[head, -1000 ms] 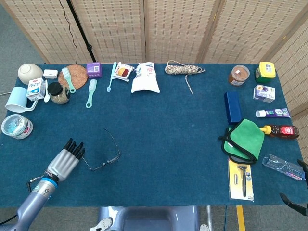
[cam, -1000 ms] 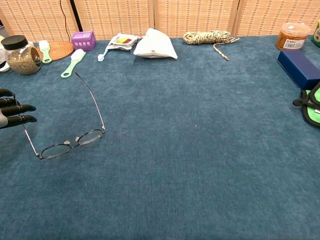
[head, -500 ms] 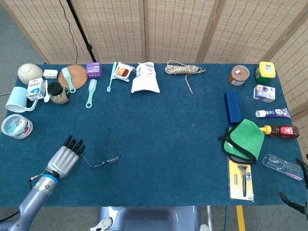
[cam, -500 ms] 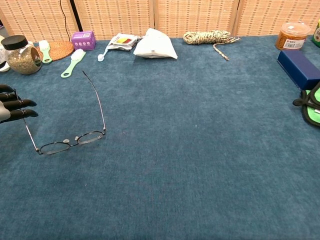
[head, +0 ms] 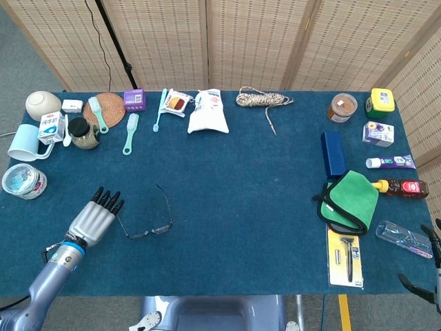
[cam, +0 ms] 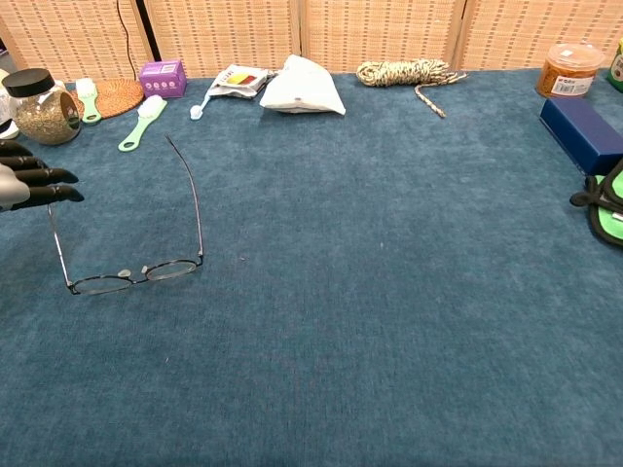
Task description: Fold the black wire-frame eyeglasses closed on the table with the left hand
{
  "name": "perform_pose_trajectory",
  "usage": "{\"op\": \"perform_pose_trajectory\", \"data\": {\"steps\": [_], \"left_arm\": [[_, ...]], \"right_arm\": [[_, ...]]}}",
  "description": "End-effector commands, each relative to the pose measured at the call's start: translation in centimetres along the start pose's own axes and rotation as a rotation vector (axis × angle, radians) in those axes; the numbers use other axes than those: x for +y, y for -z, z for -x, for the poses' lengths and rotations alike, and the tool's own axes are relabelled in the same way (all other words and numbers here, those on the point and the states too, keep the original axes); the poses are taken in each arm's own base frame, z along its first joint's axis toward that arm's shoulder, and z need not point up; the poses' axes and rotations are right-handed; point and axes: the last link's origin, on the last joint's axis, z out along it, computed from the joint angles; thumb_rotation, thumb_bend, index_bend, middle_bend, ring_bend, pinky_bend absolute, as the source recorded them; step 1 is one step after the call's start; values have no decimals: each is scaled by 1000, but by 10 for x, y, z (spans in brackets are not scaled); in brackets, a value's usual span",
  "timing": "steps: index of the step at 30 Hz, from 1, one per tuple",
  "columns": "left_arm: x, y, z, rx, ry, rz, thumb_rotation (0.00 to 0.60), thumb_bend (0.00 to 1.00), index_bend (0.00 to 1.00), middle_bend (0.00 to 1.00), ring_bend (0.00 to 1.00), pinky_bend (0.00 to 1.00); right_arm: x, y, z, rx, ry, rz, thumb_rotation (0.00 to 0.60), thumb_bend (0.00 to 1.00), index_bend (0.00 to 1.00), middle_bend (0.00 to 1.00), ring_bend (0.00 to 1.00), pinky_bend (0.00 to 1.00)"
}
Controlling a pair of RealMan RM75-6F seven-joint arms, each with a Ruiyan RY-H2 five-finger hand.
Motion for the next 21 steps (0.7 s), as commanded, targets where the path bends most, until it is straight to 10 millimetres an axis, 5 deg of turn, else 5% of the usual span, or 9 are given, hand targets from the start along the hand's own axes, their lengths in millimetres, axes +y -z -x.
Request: {"op": "perform_pose_trajectory", "data": {"steps": [1,13,21], "left_arm": [[-2,-1,-5,17,9,-3,561,60,0,0,0,0],[-8,-10,-23,56,38,-29,562,59,0,0,0,0],[2,5,-25,128,93,59,561,60,0,0,0,0]], "right_arm": [[0,0,0,-1,1,0,600,0,123,25,24,135],[0,0,0,-4,1,0,600,0,121,26,24,135],[-1,-1,2,-11,-2,-4,600,0,120,26,24,135]]}}
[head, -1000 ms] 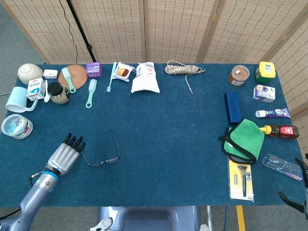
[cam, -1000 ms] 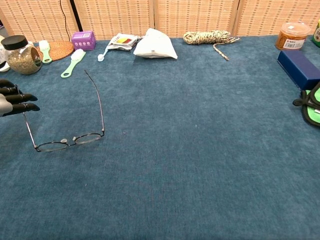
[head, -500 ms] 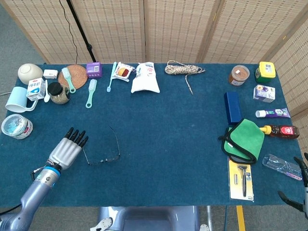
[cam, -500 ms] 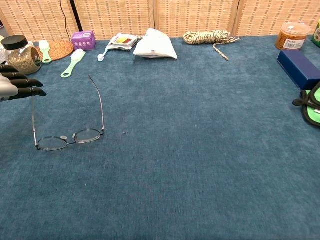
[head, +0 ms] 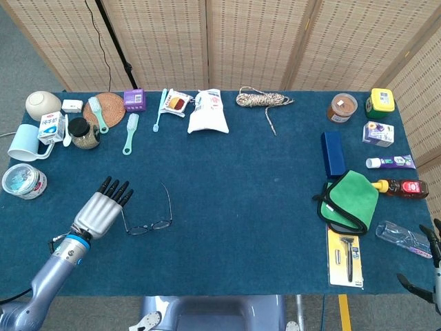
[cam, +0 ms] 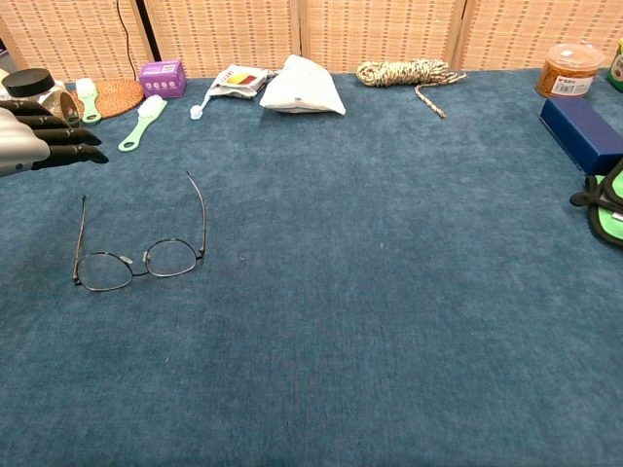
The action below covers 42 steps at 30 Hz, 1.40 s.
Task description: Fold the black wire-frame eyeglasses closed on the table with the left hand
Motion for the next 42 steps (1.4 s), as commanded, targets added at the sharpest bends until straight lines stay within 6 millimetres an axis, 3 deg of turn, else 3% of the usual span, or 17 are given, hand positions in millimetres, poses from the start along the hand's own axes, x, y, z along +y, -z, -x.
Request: {"op": "perform_pose_trajectory", "data": {"steps": [1,10,24,33,42], "left_arm": [[6,8,1,29,51,48,560,60,0,0,0,0],[24,-1,-2,147,117,162,554,60,0,0,0,0],[58,-42,-12,85,203,291,518,73,1,0,0,0],[61,-63,-10,34,235,283,514,119,19,0,0,0],[61,-78,-9,5,253,274,496,239,95,0,0,0]], "right_arm": [[0,-1,1,-3,-2,-2,600,0,120,25,24,135],[2,1,1,-1,-7,3,600,0,120,26,24,135],[8,4,-1,5,-8,23,600,0,120,26,24,135],[11,5,-3,9,-5,36,600,0,120,25,24,135],[10,5,-2,4,-2,41,600,0,120,26,24,136]]}}
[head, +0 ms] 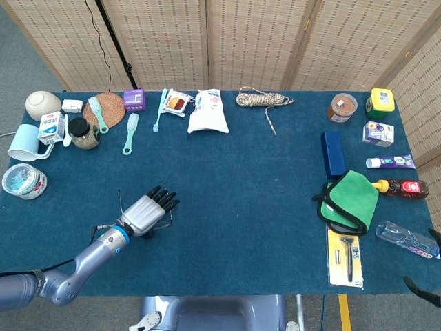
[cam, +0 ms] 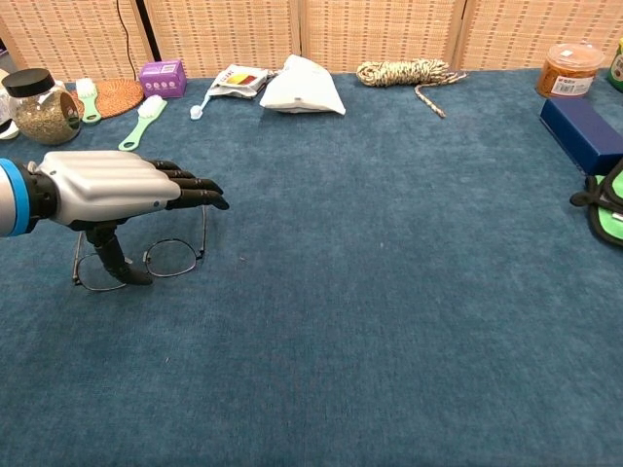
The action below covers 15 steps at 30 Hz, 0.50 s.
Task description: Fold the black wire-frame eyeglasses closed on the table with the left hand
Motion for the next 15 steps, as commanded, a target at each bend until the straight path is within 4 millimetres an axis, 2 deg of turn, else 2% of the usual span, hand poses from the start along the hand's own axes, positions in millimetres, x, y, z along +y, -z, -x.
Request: {"op": "perform_pose_trajectory", "data": {"steps": [1,15], "left_arm": [[-2,-7,-1,-10,9,-5,495,245,113,0,0,0],[-3,-15,3,-62,-36,-6,494,265,209,0,0,0]], "right_arm": [[0,0,0,0,2,3,600,0,120,26,24,136],[1,-1,1,-6,6,14,600,0,119,26,24,140]]}}
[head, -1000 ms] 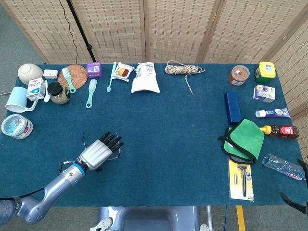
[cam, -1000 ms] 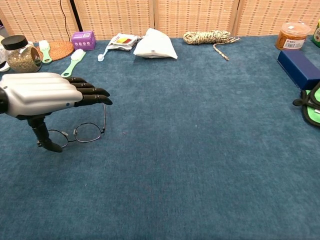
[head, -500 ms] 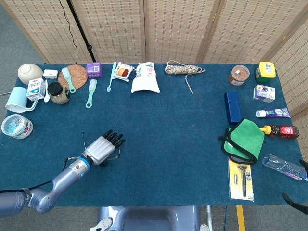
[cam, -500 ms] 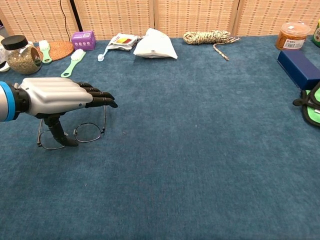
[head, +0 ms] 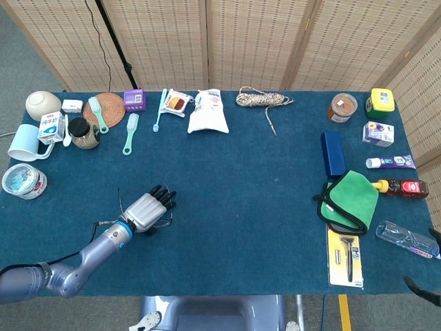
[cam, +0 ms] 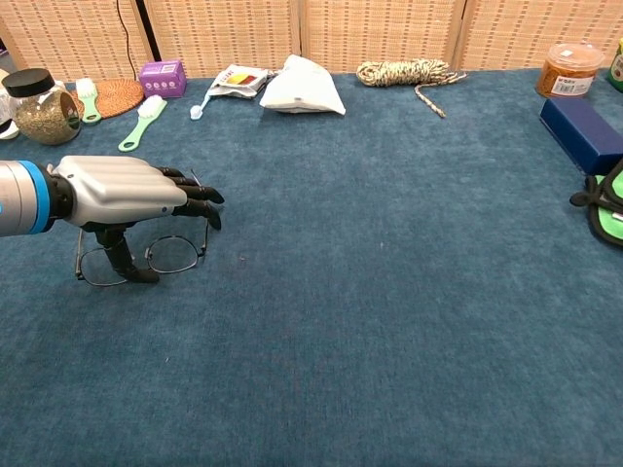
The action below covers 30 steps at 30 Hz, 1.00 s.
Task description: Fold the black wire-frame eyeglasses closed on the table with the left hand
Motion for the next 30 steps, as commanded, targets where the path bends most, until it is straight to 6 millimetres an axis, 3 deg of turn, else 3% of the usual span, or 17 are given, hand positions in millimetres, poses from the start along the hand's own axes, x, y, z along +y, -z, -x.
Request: {"op": "perform_pose_trajectory", "data": {"steps": [1,13,30], "left_arm": [[0,-1,0,-6,-1,-1,494,266,227,0,0,0],[3,-1,-3,30,7,-7,497,268,407,0,0,0],[2,2,3,39,17,-10,503,268,555,0,0,0]], "right_arm": [[0,0,0,0,0,1,600,0,119,26,24,140],[-1,-1,1,-4,-1,2,600,0,119,25,24,147],[-2,-2,2,-10,-3,3,600,0,119,26,23,148]]}}
